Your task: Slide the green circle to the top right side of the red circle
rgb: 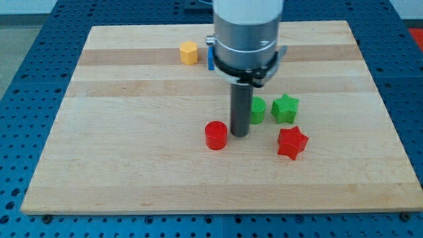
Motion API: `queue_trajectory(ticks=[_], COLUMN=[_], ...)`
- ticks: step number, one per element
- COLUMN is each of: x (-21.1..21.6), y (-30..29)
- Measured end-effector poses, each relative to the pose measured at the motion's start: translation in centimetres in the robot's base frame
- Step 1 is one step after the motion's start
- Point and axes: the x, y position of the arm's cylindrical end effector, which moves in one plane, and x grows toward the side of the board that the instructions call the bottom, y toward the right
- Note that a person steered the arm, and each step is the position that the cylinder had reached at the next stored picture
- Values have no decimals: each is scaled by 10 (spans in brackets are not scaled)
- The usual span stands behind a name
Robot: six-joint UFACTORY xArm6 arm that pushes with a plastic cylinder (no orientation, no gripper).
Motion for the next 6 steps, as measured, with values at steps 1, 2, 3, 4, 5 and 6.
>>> queue_trajectory(ticks=[1,2,3,4,5,6], x=[-1,-14,-29,-31,-31,-31], y=[45,59,55,38,14,-2])
